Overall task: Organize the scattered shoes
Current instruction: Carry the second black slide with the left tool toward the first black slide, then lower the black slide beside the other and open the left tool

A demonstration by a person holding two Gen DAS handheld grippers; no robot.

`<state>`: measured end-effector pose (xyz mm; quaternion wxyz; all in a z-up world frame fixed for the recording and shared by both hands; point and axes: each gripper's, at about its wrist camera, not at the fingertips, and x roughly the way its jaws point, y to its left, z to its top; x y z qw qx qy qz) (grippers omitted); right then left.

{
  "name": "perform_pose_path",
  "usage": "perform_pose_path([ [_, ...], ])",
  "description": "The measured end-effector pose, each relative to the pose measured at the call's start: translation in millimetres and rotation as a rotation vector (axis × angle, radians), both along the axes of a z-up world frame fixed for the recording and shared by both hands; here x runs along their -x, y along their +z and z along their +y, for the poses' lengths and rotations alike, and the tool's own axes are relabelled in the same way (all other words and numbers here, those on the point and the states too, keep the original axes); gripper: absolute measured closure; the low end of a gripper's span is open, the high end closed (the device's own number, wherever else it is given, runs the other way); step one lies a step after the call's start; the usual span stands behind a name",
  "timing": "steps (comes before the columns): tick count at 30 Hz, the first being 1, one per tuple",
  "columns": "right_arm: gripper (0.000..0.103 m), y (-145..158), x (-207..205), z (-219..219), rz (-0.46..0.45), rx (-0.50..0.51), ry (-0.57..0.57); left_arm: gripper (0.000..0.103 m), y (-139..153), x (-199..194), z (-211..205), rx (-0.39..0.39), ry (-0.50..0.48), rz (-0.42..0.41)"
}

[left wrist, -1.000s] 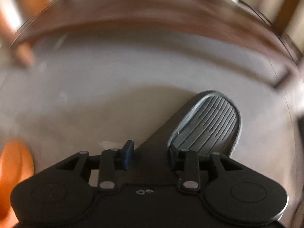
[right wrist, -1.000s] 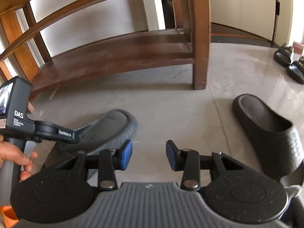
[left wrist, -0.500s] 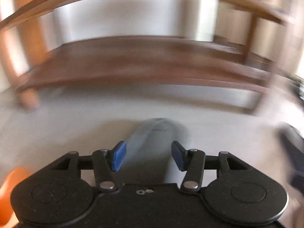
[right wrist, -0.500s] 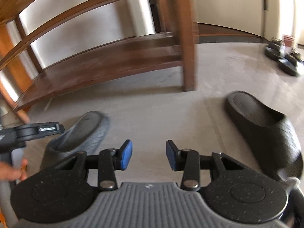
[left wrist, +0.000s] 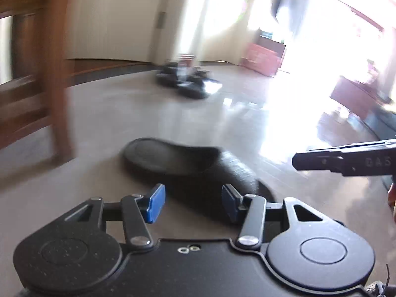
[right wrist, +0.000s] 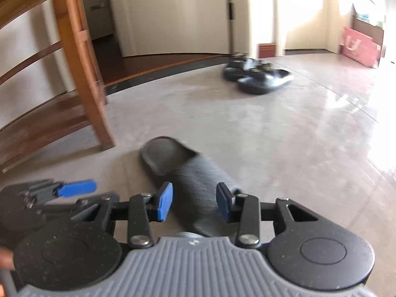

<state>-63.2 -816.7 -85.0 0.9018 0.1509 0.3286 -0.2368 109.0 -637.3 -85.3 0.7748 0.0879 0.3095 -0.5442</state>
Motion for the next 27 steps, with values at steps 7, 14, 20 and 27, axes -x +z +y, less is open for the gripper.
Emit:
perform_pose_path([
  [7, 0.06, -10.1, 19.1, -12.8, -0.005, -0.04, -0.056, 0.052, -21.0, -30.7, -69.7, -0.052, -0.196, 0.076],
  [14, 0.06, -20.7, 24.6, -16.4, 0.002, -0.079, -0.058, 0.056, -35.4, -42.3, -107.9, -0.173, -0.272, 0.129],
  [20, 0.06, -22.1, 25.9, -19.9, -0.014, -0.094, -0.059, 0.078, -45.9, -56.1, -110.2, -0.167, -0.265, 0.277],
  [27, 0.06, -19.5, 22.3, -14.0, -0.052, -0.111, -0.052, 0.086, -55.6, -76.8, -64.4, -0.056, -0.02, 0.337],
])
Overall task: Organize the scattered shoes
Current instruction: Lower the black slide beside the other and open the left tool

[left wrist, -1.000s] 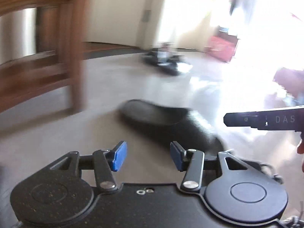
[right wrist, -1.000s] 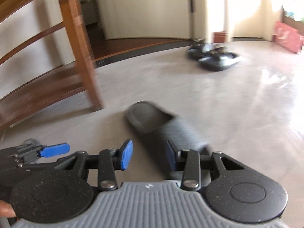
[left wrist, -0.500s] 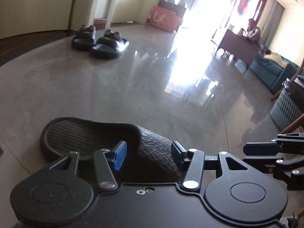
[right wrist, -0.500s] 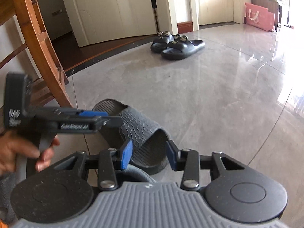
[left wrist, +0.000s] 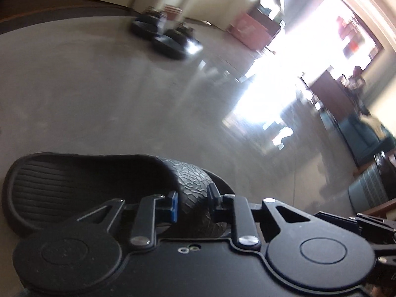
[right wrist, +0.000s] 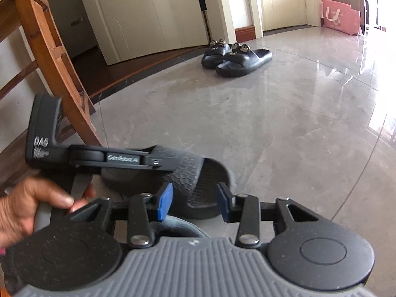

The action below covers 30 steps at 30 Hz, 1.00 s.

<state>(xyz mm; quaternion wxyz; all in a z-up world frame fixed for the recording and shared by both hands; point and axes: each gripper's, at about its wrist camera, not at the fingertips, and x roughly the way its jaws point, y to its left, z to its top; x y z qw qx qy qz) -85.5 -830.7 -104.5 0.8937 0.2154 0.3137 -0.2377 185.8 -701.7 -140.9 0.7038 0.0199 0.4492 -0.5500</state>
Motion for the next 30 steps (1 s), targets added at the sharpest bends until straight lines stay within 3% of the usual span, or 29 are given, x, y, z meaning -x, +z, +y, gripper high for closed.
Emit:
perform_pose_path([
  [3, 0.06, 2.3, -5.6, 6.1, -0.009, 0.0, 0.022, 0.086, 1.1, -10.8, 37.8, 0.005, 0.029, -0.008],
  [7, 0.06, 8.7, -20.2, 29.8, -0.021, 0.023, 0.094, 0.086, 8.6, -20.9, 90.8, -0.022, -0.006, -0.048],
  [14, 0.06, 17.7, -41.7, 82.3, -0.033, 0.019, 0.224, 0.085, 26.4, -7.1, 168.0, -0.12, -0.225, -0.083],
  [18, 0.06, 23.9, -46.8, 109.1, -0.033, 0.012, 0.273, 0.081, 26.8, 1.8, 177.8, -0.157, -0.315, -0.104],
  [22, 0.06, 25.3, -47.4, 129.3, -0.016, 0.025, 0.306, 0.071, 27.6, 3.7, 168.8, -0.206, -0.377, -0.216],
  [25, 0.06, 22.5, -47.4, 139.7, 0.006, 0.029, 0.323, 0.071, 32.6, 6.8, 161.4, -0.234, -0.428, -0.264],
  [27, 0.06, 22.3, -46.8, 144.7, 0.015, 0.032, 0.332, 0.065, 34.8, 13.6, 156.0, -0.267, -0.468, -0.299],
  [30, 0.06, 23.3, -45.7, 148.8, 0.024, 0.041, 0.34, 0.064, 35.5, 19.0, 165.4, -0.266, -0.454, -0.314],
])
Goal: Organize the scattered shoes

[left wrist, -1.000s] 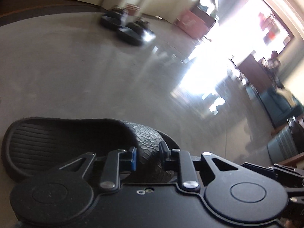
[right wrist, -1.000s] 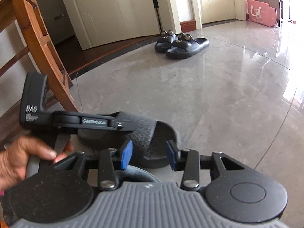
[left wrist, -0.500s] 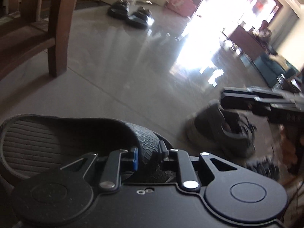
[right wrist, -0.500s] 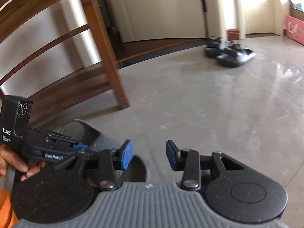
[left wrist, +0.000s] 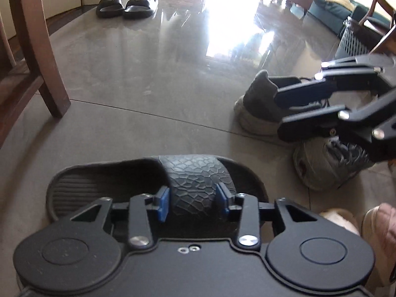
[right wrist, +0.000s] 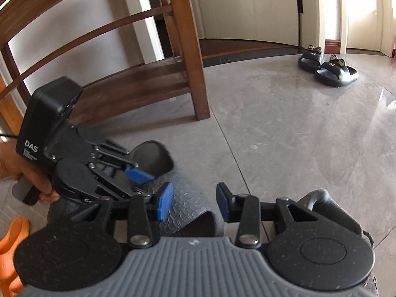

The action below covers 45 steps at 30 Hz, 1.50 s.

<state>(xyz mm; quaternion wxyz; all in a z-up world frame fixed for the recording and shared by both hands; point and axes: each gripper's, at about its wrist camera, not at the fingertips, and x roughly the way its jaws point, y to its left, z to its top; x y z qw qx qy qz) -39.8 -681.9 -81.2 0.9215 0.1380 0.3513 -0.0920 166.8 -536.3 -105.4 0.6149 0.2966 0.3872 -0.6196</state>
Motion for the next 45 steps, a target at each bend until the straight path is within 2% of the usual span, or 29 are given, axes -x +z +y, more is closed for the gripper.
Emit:
perform_pose_path([
  [5, 0.06, 0.8, 2.3, -3.6, -0.01, -0.015, -0.026, 0.063, 2.9, -6.9, 40.6, 0.051, 0.146, 0.022],
  [9, 0.06, -2.7, 5.0, -11.7, -0.014, -0.027, -0.058, 0.064, 19.0, -11.0, 69.4, 0.105, 0.253, 0.046],
  [11, 0.06, 0.1, 10.6, -19.0, -0.02, -0.006, -0.082, 0.06, 31.3, -7.7, 72.5, 0.176, 0.28, 0.105],
  [12, 0.06, 2.2, 14.4, -23.7, -0.024, 0.008, -0.097, 0.052, 35.7, -5.5, 71.5, 0.21, 0.292, 0.133],
  [14, 0.06, 10.9, 27.5, -39.3, -0.041, 0.057, -0.151, 0.051, 39.9, 5.8, 60.0, 0.286, 0.313, 0.214],
  [15, 0.06, 14.0, 33.4, -45.7, -0.043, 0.069, -0.174, 0.051, 39.6, 15.2, 48.8, 0.322, 0.315, 0.275],
  [17, 0.06, 21.9, 52.6, -66.2, -0.048, 0.091, -0.251, 0.051, 37.0, 27.5, 32.8, 0.344, 0.296, 0.341],
  [19, 0.06, 27.4, 71.0, -82.1, -0.047, 0.106, -0.315, 0.051, 32.2, 47.7, 9.0, 0.332, 0.236, 0.394],
  [21, 0.06, 31.4, 90.4, -95.1, -0.042, 0.118, -0.374, 0.051, 25.8, 76.2, -19.9, 0.285, 0.136, 0.411],
  [23, 0.059, 33.4, 107.8, -102.5, -0.032, 0.121, -0.418, 0.051, 23.2, 100.1, -40.0, 0.257, 0.048, 0.373],
  [27, 0.059, 29.5, 148.2, -110.6, 0.009, 0.114, -0.495, 0.051, 25.3, 128.9, -68.7, 0.273, -0.057, 0.272],
  [34, 0.059, 12.6, 175.4, -111.9, 0.082, 0.098, -0.512, 0.051, 25.7, 138.7, -93.0, 0.306, -0.106, 0.195],
  [40, 0.059, 4.1, 175.6, -116.8, 0.091, 0.071, -0.5, 0.052, 3.8, 159.6, -117.6, 0.225, -0.175, 0.089],
  [43, 0.059, 4.3, 176.6, -116.7, 0.089, 0.073, -0.494, 0.06, -6.9, 171.9, -125.7, 0.202, -0.202, 0.036],
  [44, 0.059, 4.3, 177.2, -116.5, 0.088, 0.071, -0.494, 0.064, -7.7, 172.1, -127.6, 0.202, -0.198, 0.041],
  [45, 0.059, 4.3, 178.1, -116.4, 0.087, 0.069, -0.494, 0.082, -7.6, 170.3, -129.6, 0.204, -0.186, 0.06],
])
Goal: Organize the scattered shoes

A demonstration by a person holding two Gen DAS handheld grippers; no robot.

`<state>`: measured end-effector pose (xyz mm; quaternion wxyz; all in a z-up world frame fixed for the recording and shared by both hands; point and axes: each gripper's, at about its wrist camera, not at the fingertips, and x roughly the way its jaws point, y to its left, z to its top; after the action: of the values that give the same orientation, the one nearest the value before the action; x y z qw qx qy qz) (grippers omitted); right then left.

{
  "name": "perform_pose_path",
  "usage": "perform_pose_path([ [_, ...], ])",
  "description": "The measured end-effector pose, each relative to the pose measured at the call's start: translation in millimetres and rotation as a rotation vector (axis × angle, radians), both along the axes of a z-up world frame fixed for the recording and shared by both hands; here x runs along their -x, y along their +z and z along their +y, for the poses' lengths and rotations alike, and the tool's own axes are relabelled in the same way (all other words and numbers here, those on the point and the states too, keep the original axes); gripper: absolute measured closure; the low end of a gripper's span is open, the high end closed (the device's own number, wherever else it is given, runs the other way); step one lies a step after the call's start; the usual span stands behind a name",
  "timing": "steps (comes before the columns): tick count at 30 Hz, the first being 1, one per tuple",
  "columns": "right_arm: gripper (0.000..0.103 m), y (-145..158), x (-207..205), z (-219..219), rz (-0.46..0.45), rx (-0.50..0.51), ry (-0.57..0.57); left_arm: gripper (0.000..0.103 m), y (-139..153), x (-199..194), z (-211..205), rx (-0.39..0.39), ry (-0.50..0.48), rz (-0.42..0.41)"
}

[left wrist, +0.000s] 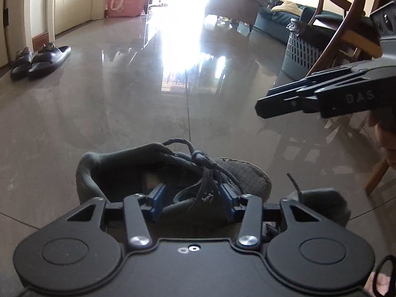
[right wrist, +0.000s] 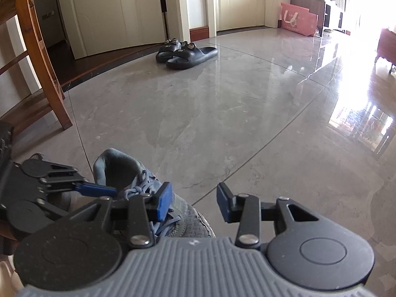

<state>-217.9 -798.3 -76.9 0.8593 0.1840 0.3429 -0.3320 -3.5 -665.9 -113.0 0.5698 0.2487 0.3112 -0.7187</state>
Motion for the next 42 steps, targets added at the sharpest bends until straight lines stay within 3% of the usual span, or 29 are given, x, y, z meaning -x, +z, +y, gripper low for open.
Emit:
perform_pose_path([
  [2, 0.059, -0.1, 3.7, -0.4, 0.001, -0.002, -0.001, 0.099, -0.1, -3.2, -3.9, 0.0, 0.016, 0.041],
  [3, 0.059, -1.4, 5.1, -0.9, 0.003, -0.005, -0.005, 0.101, -0.5, -4.4, -5.7, 0.0, 0.021, 0.064],
  [7, 0.059, -3.6, 7.0, -1.0, 0.002, -0.009, -0.017, 0.102, -4.3, -0.7, -16.6, 0.003, 0.061, 0.124],
  [12, 0.059, -2.5, 11.6, -0.7, -0.003, 0.011, -0.043, 0.102, 1.3, -12.8, -33.3, 0.065, 0.14, 0.302],
  [23, 0.059, -4.1, 33.0, -13.3, -0.003, 0.022, -0.105, 0.101, 6.8, 24.3, -89.1, 0.119, 0.088, 0.277],
  [29, 0.059, -7.2, 39.5, -20.8, 0.01, 0.018, -0.126, 0.101, -7.4, 43.9, -98.5, 0.064, 0.045, 0.232],
  [31, 0.059, -8.3, 39.2, -21.4, 0.008, 0.015, -0.127, 0.097, -8.2, 41.9, -95.4, 0.053, 0.043, 0.238],
  [32, 0.059, -9.2, 37.9, -21.2, 0.006, 0.011, -0.127, 0.086, -8.2, 39.4, -93.1, 0.046, 0.045, 0.242],
  [37, 0.059, -7.7, 30.7, -17.6, 0.0, 0.016, -0.111, 0.079, 0.9, 19.3, -69.9, 0.023, 0.032, 0.251],
  [42, 0.059, -0.8, 30.6, -10.8, 0.018, 0.051, -0.085, 0.068, 20.4, -2.7, -7.0, 0.004, -0.122, 0.266],
])
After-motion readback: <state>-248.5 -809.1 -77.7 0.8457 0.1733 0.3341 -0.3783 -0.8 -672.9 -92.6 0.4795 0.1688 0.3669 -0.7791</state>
